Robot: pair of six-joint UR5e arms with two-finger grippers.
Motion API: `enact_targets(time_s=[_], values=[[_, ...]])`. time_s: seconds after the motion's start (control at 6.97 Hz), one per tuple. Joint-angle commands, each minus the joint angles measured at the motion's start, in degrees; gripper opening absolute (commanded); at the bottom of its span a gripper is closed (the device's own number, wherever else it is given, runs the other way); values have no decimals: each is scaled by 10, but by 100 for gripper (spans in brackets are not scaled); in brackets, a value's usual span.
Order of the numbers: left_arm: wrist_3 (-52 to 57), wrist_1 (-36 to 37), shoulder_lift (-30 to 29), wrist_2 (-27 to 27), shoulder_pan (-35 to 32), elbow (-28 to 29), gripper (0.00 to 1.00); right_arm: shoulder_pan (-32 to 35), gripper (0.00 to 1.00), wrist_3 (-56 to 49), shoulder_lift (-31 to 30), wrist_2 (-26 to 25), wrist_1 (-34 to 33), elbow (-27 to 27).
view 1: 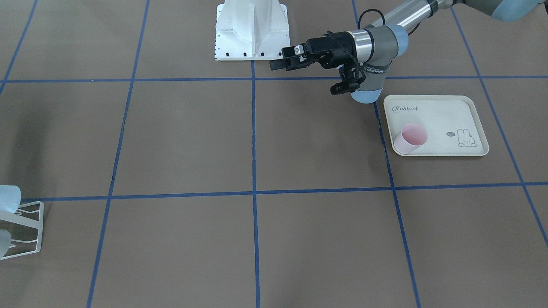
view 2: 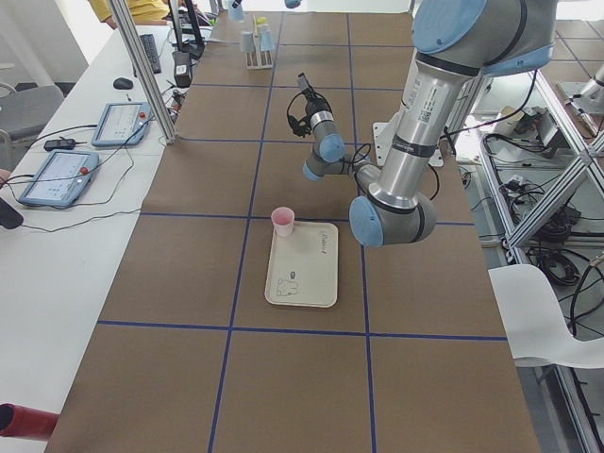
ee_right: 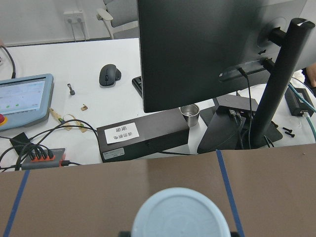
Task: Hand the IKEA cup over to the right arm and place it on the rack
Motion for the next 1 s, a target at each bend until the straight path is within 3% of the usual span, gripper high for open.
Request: enact_targets(time_s=[0.0,0.86], values=[[0,0,0,0,1,0,94,-1,0,-2,-5,5,-1,0],[0,0,1,21,16,0,94,-19,0,-2,-18,4,1,-8]])
